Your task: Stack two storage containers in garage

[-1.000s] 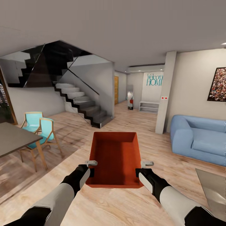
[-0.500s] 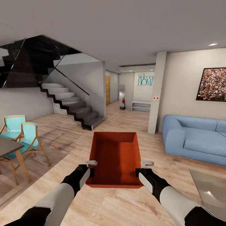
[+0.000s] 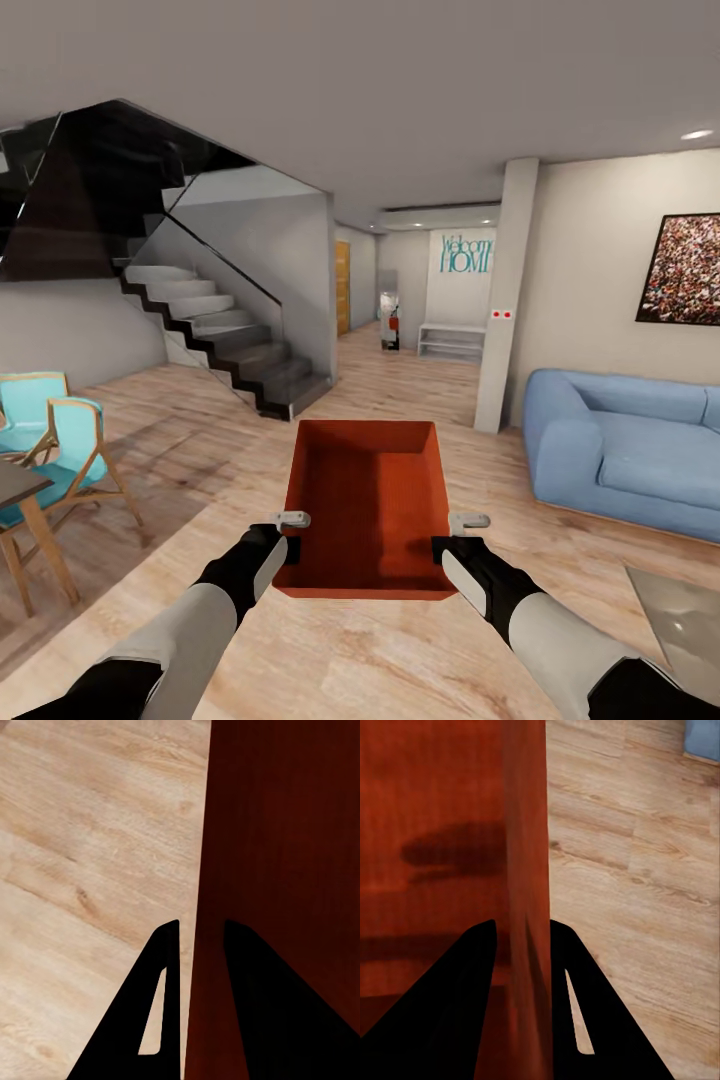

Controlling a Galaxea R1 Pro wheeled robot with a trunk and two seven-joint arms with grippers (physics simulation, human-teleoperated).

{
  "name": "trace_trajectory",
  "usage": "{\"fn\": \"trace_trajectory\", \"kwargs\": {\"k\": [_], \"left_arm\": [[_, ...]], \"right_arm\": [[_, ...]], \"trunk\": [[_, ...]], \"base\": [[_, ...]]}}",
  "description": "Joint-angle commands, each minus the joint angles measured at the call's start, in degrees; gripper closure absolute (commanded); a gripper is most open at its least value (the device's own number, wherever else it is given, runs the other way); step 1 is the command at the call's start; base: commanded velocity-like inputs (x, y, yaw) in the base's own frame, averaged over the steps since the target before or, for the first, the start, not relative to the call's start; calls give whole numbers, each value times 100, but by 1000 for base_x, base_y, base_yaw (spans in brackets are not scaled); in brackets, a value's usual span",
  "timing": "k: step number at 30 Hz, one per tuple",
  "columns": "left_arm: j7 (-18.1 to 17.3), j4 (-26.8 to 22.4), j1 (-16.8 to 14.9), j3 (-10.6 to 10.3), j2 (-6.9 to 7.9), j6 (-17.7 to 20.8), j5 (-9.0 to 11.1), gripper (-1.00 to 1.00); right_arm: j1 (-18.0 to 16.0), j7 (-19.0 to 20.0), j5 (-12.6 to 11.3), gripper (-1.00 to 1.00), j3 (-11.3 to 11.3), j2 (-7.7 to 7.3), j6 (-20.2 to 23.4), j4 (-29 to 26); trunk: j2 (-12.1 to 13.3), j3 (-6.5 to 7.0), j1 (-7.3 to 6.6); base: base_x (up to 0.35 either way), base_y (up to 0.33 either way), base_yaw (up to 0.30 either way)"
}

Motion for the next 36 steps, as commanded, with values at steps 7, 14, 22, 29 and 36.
{"fn": "trace_trajectory", "kwargs": {"k": [7,14,22,29,36], "left_arm": [[120,-6,4,-28,2,70,-168,100],[121,-6,4,-27,3,70,-166,100],[129,-6,4,-31,2,70,-168,100],[127,-6,4,-29,3,70,-169,100],[129,-6,4,-30,4,70,-170,100]], "right_arm": [[-15,-55,146,100,-73,-6,47,-18],[-15,-55,146,100,-73,-6,47,-18],[-15,-55,146,100,-73,-6,47,-18],[-15,-55,146,100,-73,-6,47,-18],[-15,-55,146,100,-73,-6,47,-18]], "trunk": [[-10,-11,6],[-10,-11,6],[-10,-11,6],[-10,-11,6],[-10,-11,6]], "base": [[322,0,0],[322,0,0],[322,0,0],[322,0,0],[321,0,0]]}}
